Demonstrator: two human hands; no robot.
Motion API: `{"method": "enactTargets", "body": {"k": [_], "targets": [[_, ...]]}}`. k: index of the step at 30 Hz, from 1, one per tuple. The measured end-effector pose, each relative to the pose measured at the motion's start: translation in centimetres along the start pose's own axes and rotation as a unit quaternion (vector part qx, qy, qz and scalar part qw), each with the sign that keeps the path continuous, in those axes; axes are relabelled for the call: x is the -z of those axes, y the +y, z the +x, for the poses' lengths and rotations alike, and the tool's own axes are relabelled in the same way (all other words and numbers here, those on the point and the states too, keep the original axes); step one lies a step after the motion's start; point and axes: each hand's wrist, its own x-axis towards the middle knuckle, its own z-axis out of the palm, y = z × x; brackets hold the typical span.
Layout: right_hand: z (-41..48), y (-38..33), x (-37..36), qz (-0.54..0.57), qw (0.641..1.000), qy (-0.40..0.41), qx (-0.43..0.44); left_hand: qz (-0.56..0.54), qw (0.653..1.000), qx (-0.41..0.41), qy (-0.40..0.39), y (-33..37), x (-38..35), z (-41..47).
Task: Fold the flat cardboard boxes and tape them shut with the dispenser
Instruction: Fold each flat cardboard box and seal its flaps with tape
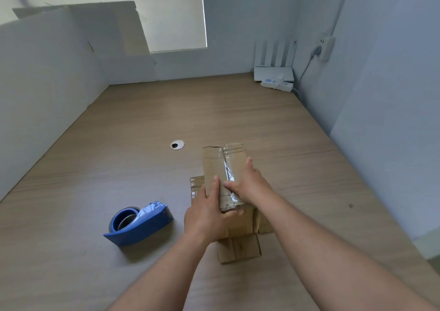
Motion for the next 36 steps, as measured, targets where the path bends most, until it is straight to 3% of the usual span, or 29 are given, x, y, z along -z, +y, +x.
{"method": "enactTargets", "body": {"k": [10, 15, 21, 27, 36], "targets": [[-4.0, 4.3, -0.1, 0.079, 0.984, -0.019, 0.156, 0.008, 0.999, -0.007, -0.045, -0.2, 0.9, 0.7], [-4.9, 4.9, 0.1, 0.135, 0.974, -0.047, 0.177, -0.001, 0.994, -0.042, -0.102, -1.1, 1.9, 0.6], [-4.6, 5.2, -0.1, 0.064, 0.979, -0.049, 0.189, -0.025, 0.992, -0.065, -0.101, -2.1, 1.9, 0.1], [-4.1, 6.3, -1.0, -0.077, 0.969, -0.014, 0.235, -0.011, 0.993, -0.091, -0.070, -2.8, 0.6, -0.5], [-4.2, 6.4, -1.1, -0.103, 0.967, 0.014, 0.233, -0.079, 0.996, -0.050, 0.010, -2.7, -0.5, -1.3]]}}
